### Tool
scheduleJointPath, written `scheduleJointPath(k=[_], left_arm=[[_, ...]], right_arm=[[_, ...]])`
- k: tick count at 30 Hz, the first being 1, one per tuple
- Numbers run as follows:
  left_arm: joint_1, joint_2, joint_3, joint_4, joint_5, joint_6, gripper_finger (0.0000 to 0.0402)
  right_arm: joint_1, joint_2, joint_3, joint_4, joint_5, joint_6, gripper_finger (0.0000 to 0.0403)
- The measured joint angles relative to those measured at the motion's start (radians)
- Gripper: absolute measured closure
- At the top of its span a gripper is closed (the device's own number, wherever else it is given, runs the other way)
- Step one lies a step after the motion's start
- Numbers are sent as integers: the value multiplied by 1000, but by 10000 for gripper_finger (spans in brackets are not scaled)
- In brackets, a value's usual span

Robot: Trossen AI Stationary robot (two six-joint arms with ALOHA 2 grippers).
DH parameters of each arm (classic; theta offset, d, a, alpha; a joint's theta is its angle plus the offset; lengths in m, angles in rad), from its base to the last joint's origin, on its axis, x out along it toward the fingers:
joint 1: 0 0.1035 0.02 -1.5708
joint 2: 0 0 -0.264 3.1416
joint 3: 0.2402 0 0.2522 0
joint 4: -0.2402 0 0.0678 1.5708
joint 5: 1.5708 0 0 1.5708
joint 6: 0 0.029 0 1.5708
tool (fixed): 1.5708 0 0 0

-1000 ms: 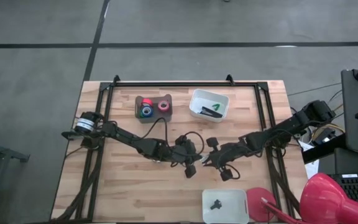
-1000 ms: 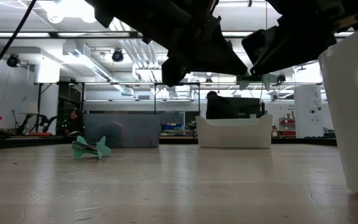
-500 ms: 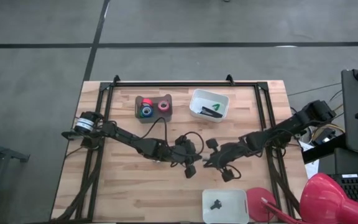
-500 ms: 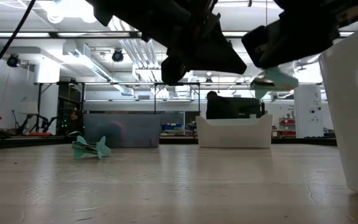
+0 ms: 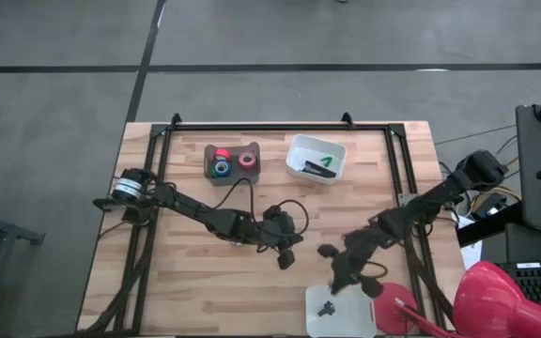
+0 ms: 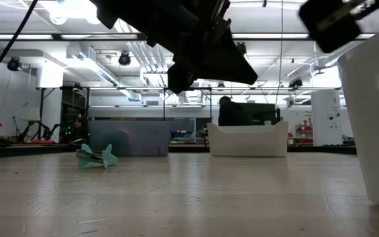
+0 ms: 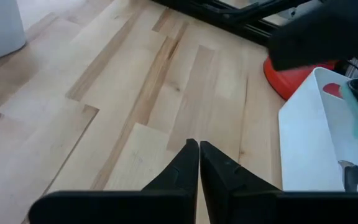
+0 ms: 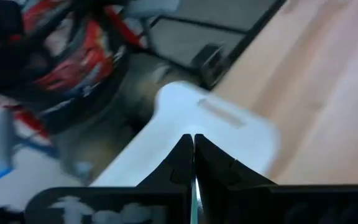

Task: Pick and place Stapler, Stapler remover, tape
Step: Put the right blue staple remover into the bottom white bin

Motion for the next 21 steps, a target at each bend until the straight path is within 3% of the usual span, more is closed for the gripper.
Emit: scheduleJointPath(k=[9, 21], left_arm=[[0, 0, 0, -24, 17, -31, 381], [0, 0, 0, -95, 37, -80, 363]], right_arm=[[101, 59, -8, -2, 0, 179, 394], [92, 164, -10, -48, -3, 340, 394]])
